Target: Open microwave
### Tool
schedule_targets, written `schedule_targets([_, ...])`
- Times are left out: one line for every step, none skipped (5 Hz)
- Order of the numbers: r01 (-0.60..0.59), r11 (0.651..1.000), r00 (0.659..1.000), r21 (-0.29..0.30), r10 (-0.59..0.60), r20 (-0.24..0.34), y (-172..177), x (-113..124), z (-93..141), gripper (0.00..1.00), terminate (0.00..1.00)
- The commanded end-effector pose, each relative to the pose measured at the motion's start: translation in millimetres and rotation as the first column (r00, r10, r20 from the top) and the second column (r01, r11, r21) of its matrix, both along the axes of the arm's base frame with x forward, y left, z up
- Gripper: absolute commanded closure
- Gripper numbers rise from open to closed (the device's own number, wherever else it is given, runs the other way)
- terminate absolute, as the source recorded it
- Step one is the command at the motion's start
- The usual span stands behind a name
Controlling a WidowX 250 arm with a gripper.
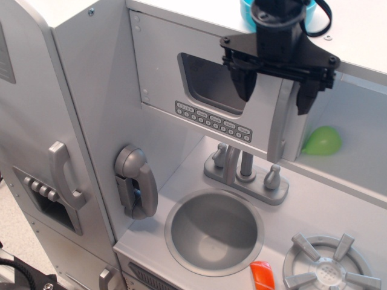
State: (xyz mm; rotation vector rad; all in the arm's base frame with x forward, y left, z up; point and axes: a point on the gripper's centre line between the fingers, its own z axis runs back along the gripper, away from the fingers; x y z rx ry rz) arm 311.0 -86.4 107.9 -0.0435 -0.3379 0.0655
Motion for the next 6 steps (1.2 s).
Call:
schedule_targets([0.045, 0.999, 0.997, -0.027, -0.043, 0.06, -1.2, -3.5, 7.4, 1.0, 0.0])
schedule_targets([0.04, 0.998, 0.996, -0.039, -0.036, 0.078, 0.5, -4.4, 7.3, 1.0, 0.0])
schedule_targets([0.052, 0.998, 0.995, -0.047, -0.048, 0.087, 5.2, -17.0, 6.3, 1.0, 0.0])
schedule_targets([0.064, 0.996, 0.994, -0.058, -0.058, 0.097, 9.3, -27.5, 9.8, 1.0, 0.0])
schedule_targets([0.062, 0.995, 0.996, -0.075, -0.057, 0.072, 20.7, -46.1, 15.8, 1.0, 0.0])
schedule_targets([0.094, 0.994, 0.996, -0.055, -0.094, 0.007, 31.2, -71.6, 21.8, 1.0, 0.0])
